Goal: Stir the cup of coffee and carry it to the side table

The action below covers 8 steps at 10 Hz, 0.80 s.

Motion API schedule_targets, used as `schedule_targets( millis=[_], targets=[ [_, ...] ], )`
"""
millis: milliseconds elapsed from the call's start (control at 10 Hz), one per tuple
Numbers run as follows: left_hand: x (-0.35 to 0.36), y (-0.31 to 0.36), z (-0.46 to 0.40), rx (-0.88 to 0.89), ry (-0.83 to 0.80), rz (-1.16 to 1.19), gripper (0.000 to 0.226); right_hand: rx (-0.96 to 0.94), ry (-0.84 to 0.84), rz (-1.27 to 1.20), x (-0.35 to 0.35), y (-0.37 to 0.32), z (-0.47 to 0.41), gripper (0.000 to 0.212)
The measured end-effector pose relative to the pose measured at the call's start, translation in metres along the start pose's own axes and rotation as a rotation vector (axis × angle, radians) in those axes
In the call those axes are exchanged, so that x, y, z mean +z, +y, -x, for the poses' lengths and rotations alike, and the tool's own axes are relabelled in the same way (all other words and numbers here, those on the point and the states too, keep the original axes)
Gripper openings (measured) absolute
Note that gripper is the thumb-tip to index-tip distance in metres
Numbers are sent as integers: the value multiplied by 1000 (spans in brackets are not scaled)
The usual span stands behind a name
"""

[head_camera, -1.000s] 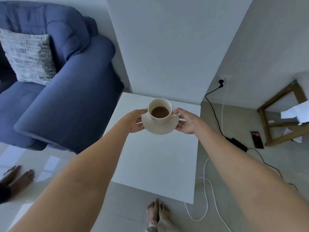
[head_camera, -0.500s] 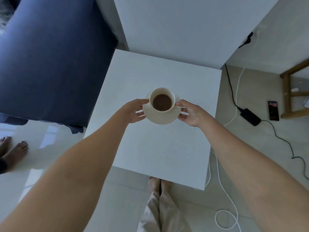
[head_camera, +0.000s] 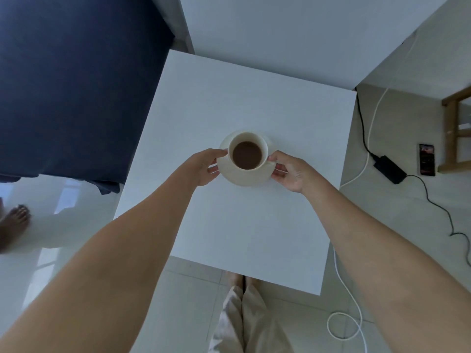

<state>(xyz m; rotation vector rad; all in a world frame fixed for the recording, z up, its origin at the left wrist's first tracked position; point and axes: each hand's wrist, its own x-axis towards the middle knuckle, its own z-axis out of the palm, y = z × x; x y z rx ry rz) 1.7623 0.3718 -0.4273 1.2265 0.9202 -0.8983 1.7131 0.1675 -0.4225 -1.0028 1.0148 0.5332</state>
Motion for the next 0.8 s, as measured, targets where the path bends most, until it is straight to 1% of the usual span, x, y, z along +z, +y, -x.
schedule_targets(
  millis=[200, 300, 500, 600, 700, 800],
  targets=[
    [1, -8, -7, -10, 23, 21, 36, 9, 36, 32, 1, 5, -5, 12],
    [1, -9, -9, -8, 37, 20, 37, 24, 46, 30, 1, 7, -7, 14],
    [2, -6, -8, 3, 40, 4, 45, 36, 39, 38, 0, 7, -7, 8],
    [1, -7, -2, 16, 38, -22, 43, 1, 33, 106, 3, 6, -2, 1],
    [2, -3, 16, 45, 22, -64, 45, -39, 133, 190, 6, 6, 2, 32],
    [3, -1, 41, 82, 80, -151, 33, -126, 223, 350, 8, 7, 17, 35]
  ],
)
